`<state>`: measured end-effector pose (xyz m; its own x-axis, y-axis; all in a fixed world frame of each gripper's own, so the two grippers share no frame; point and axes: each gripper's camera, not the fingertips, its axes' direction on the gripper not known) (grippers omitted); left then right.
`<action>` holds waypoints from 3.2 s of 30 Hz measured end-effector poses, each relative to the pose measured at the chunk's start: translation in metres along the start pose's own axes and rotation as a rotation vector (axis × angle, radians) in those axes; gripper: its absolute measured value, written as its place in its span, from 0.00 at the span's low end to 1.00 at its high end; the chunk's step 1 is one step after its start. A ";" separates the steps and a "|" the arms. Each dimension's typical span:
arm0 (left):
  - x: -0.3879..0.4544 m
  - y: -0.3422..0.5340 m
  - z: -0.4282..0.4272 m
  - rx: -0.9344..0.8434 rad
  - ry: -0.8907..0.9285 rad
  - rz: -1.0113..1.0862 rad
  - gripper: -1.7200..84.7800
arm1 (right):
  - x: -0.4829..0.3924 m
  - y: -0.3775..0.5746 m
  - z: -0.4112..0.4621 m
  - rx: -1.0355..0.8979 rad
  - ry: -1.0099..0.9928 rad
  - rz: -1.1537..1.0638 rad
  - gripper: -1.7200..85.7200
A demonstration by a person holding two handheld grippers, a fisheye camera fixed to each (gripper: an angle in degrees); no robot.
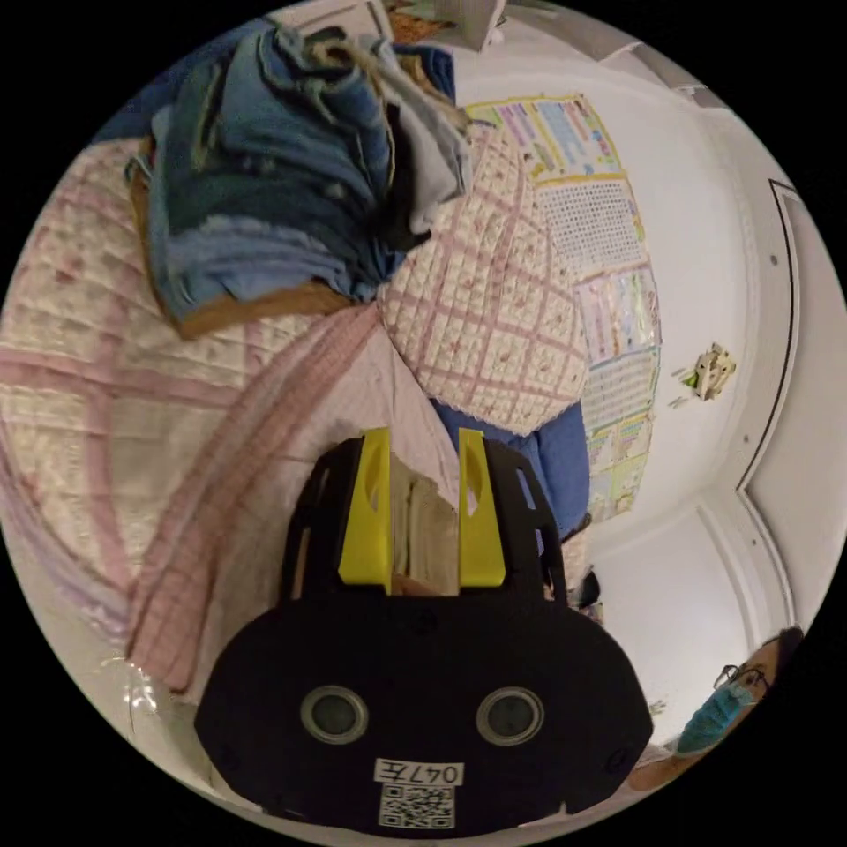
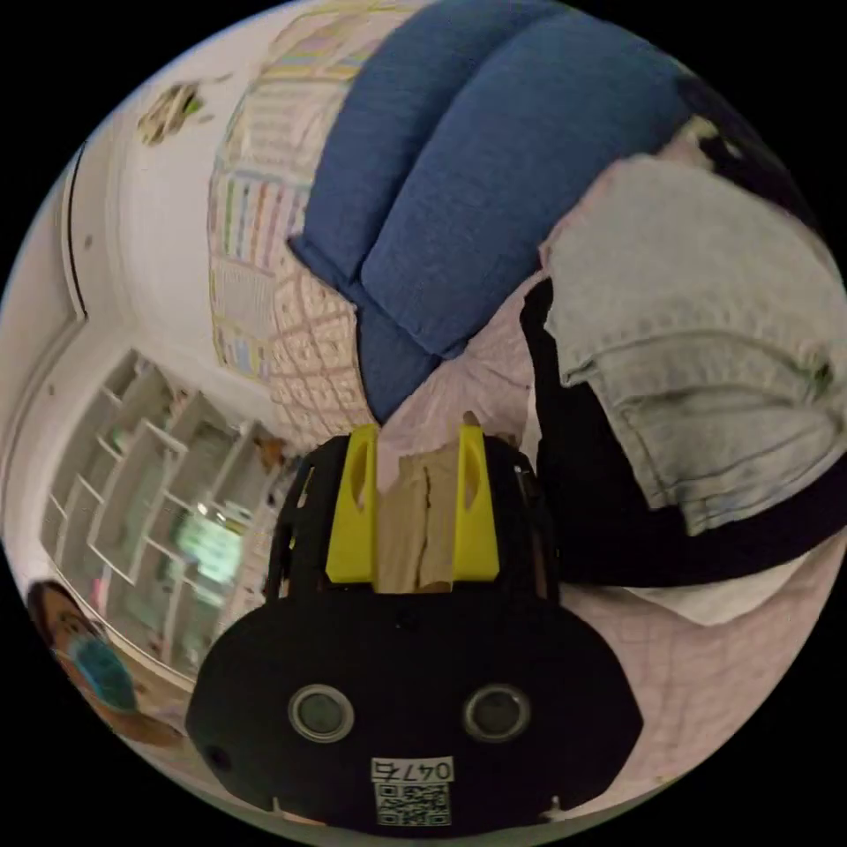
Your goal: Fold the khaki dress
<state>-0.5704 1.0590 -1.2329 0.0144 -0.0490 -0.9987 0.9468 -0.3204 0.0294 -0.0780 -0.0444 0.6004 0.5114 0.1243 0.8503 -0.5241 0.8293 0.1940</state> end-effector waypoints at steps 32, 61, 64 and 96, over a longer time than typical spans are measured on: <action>-0.033 0.182 -0.018 -0.168 -0.304 0.371 0.02 | -0.837 -0.198 0.214 -0.554 0.108 -1.182 0.02; -0.185 0.136 -0.239 0.012 -0.003 -0.061 0.15 | -1.425 -0.330 0.325 -0.730 -0.044 -1.451 0.07; -0.198 0.128 -0.254 0.010 0.032 -0.077 0.16 | -1.473 -0.323 0.342 -0.778 0.021 -1.510 0.09; -0.285 0.036 -0.421 0.092 0.251 -0.128 0.17 | -1.770 -0.243 0.275 -0.233 0.367 -1.962 0.02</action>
<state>-0.4055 1.4599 -0.9648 -0.0131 0.2293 -0.9733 0.9133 -0.3935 -0.1051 -1.0431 -0.6157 -0.8177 0.2740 -0.8061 -0.5245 0.8791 -0.0113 0.4766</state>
